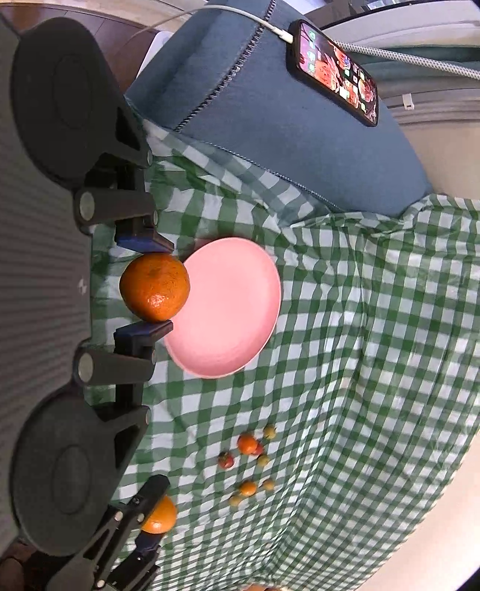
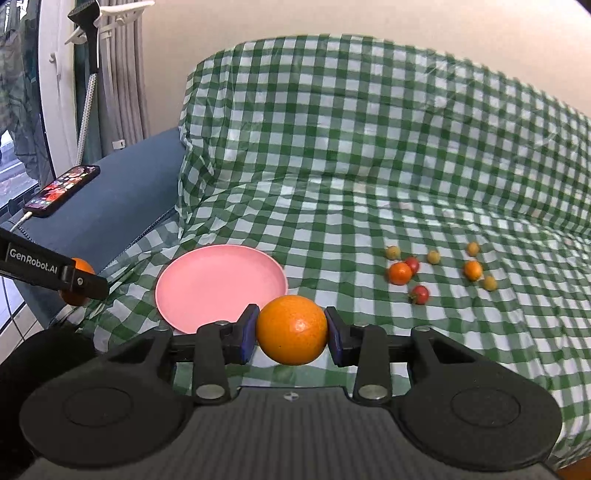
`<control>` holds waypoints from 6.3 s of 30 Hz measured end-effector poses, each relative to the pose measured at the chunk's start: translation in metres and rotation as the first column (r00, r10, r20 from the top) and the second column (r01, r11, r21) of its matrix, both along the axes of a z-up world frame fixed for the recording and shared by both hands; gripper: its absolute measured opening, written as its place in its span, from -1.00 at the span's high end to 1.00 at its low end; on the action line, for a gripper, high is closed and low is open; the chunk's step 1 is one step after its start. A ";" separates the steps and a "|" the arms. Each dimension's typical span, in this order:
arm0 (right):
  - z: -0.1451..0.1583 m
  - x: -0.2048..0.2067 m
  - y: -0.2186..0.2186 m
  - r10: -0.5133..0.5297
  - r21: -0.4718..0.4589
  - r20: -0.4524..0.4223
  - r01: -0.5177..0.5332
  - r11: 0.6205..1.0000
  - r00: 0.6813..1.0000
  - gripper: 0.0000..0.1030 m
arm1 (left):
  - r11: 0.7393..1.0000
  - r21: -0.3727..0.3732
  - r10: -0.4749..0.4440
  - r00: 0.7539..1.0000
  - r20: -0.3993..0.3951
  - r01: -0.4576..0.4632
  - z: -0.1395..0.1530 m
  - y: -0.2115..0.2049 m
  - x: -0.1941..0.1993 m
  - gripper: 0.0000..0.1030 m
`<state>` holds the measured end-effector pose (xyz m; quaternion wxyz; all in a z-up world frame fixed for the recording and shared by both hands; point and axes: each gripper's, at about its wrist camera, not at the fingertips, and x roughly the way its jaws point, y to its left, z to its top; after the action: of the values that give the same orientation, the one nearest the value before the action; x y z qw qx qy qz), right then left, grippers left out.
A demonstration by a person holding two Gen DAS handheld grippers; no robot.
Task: Organize fruits
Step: 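Carry both held oranges over the pink plate, then open both tools to drop the oranges onto the pink plate, then lift both open tools away from the pink plate, then reach both tools to the fruits and grasp an orange with the right tool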
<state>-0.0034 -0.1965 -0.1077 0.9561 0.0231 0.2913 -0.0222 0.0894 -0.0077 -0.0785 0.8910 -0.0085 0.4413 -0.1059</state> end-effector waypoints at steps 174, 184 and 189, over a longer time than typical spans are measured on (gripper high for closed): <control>-0.156 0.245 -0.351 -0.335 0.048 -0.132 0.343 0.938 0.933 -0.99 | 0.930 0.190 -0.242 0.915 -0.323 0.314 -0.180 -0.387 0.260 -1.00; -0.176 0.280 -0.354 -0.299 -0.002 -0.196 0.304 0.953 0.934 -0.99 | 0.928 0.190 -0.260 0.921 -0.292 0.322 -0.181 -0.389 0.262 -1.00; -0.169 0.271 -0.344 -0.296 -0.038 -0.174 0.294 0.955 0.939 0.26 | 0.932 0.174 -0.269 0.928 -0.259 0.319 -0.166 -0.385 0.254 -0.14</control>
<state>0.2675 -0.5400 -0.2765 0.9122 0.0592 0.3686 -0.1688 0.3436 -0.3923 -0.2442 0.8032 0.1414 0.5470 -0.1891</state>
